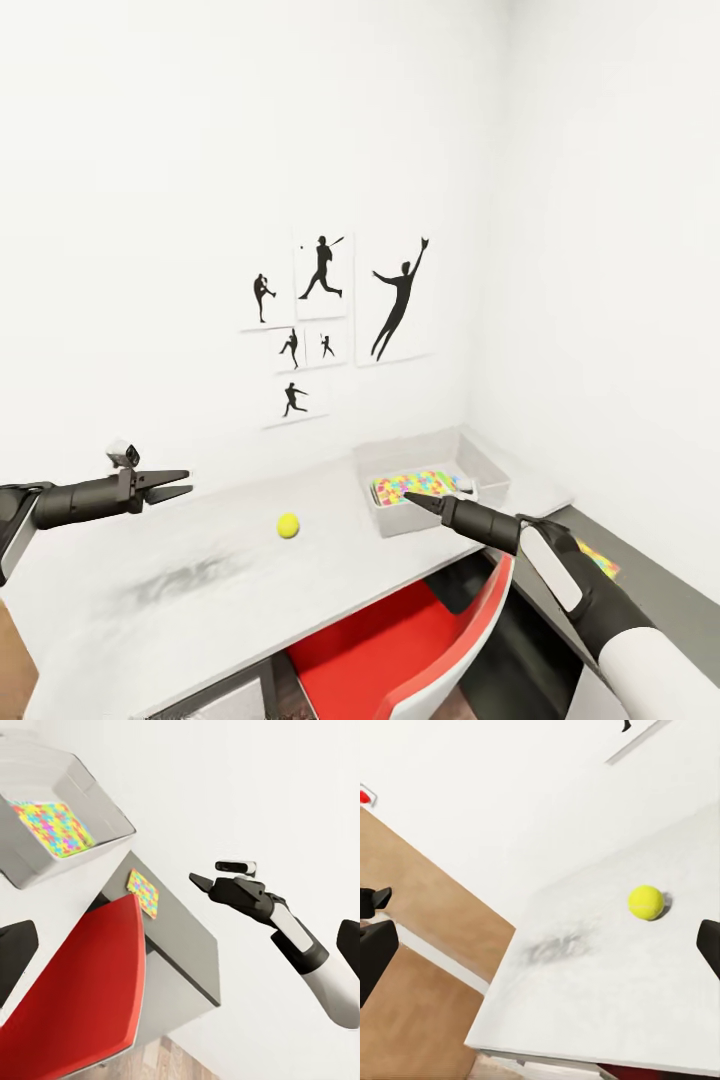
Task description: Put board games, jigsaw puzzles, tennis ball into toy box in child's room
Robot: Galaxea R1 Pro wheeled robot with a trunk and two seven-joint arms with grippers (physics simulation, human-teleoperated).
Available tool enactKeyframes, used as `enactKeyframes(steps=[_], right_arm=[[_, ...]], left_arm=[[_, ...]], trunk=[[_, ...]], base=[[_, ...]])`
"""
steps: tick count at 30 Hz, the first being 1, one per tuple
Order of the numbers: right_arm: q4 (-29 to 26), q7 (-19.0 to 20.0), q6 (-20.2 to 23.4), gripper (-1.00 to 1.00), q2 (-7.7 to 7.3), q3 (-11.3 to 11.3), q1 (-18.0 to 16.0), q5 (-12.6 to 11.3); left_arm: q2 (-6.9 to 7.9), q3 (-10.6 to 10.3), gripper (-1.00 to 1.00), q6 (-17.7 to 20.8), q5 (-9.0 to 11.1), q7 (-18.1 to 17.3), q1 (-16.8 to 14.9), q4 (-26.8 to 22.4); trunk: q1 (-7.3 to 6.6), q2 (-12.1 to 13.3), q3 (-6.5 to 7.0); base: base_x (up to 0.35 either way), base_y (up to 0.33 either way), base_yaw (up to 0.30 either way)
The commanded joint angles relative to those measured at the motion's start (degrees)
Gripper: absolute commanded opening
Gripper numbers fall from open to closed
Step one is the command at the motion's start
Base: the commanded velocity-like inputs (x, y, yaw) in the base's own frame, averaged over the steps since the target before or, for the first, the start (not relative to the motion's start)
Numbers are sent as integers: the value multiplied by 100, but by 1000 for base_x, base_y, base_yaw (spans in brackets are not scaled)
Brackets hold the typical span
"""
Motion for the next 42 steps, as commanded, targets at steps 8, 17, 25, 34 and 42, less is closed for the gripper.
enactKeyframes(steps=[8, 17, 25, 34, 42], right_arm=[[-2, -15, 39, 100, -2, 12, -2, -56], [-2, -15, 35, 100, -1, 19, -2, -56], [-2, -15, 34, 100, 14, 21, -2, -54], [-17, -15, 33, 100, 33, 24, -2, -49], [-30, -15, 33, 100, 77, 36, -2, -40]], left_arm=[[0, -7, 100, 61, -3, -22, -4, 2], [0, -3, 100, 61, -3, -22, -2, 2], [0, -1, 100, 62, -3, -22, -4, 9], [0, -1, 100, 65, -3, -22, -2, 9], [0, -1, 100, 62, -3, -22, -2, 9]], trunk=[[2, -5, -3], [2, -5, -7], [2, -5, -24], [2, -5, -51], [2, -5, -53]], base=[[0, 0, 282], [0, 0, 282], [0, 0, 282], [49, 0, 177], [53, 0, 10]])
